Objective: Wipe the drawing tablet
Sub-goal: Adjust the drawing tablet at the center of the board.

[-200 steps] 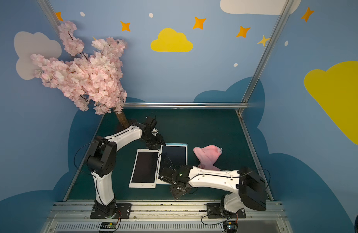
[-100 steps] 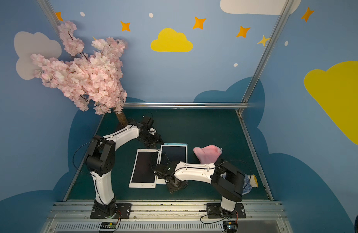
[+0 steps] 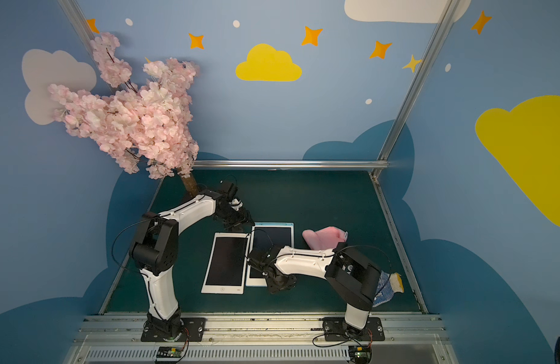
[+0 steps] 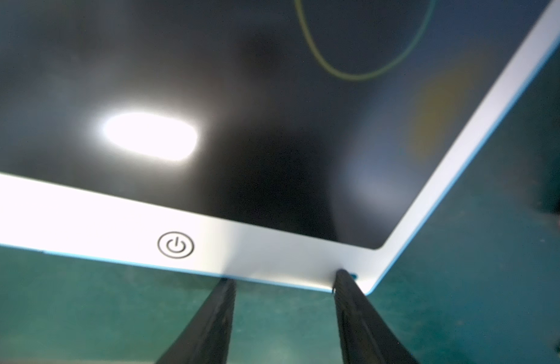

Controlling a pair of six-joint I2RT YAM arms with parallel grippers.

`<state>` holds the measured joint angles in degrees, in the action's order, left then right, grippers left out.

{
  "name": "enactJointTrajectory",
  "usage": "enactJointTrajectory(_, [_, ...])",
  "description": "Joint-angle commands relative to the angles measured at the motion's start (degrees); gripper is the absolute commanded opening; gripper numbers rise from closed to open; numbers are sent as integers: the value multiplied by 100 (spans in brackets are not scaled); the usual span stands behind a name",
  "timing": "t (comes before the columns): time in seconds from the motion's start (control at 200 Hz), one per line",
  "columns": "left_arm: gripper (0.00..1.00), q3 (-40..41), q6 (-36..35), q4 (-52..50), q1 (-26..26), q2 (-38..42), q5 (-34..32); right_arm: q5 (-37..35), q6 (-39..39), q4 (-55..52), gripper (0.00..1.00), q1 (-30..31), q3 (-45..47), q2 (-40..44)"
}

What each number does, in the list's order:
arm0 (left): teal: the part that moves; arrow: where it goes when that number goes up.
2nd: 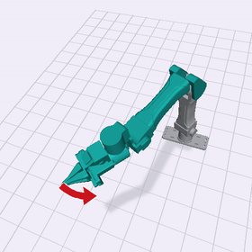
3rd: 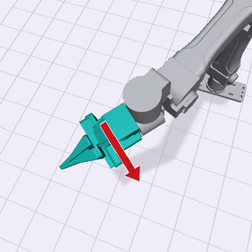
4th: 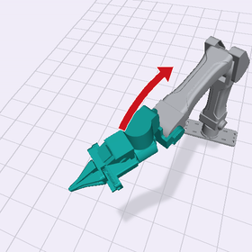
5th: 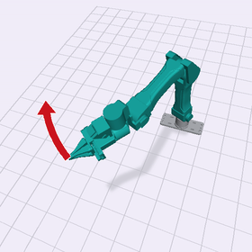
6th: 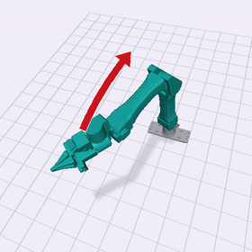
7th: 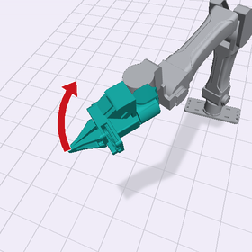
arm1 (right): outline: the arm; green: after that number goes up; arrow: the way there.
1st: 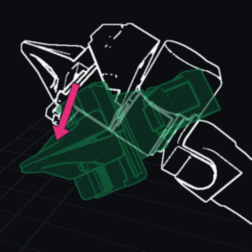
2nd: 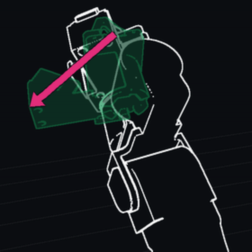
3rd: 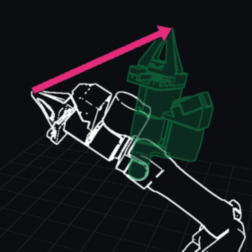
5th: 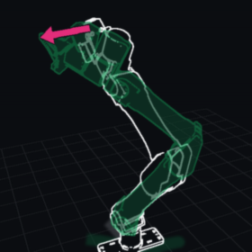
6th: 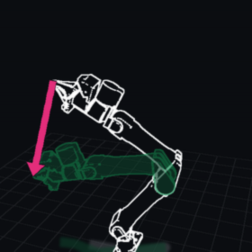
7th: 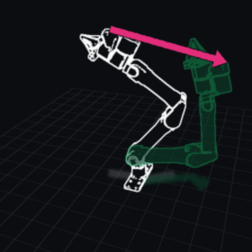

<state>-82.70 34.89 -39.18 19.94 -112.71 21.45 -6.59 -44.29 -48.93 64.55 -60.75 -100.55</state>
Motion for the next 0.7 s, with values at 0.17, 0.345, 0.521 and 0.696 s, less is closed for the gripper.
enactJointTrajectory(0.17, [65, -44, -145, -133, -55, 70, 70, -350, 3, 118, 51, -787, 248, 205])
enactJointTrajectory(0.345, [65, -136, -160, -190, -64, 73, 53, -331, 317, 82, 52, -1130, 283, 453])
enactJointTrajectory(0.521, [65, -212, -133, -205, -54, 184, 40, -641, 609, -347, 68, -1206, 138, 1664])
enactJointTrajectory(0.696, [65, -139, -47, -95, -43, 382, 52, -848, 900, -618, 86, -2213, 89, 2613])
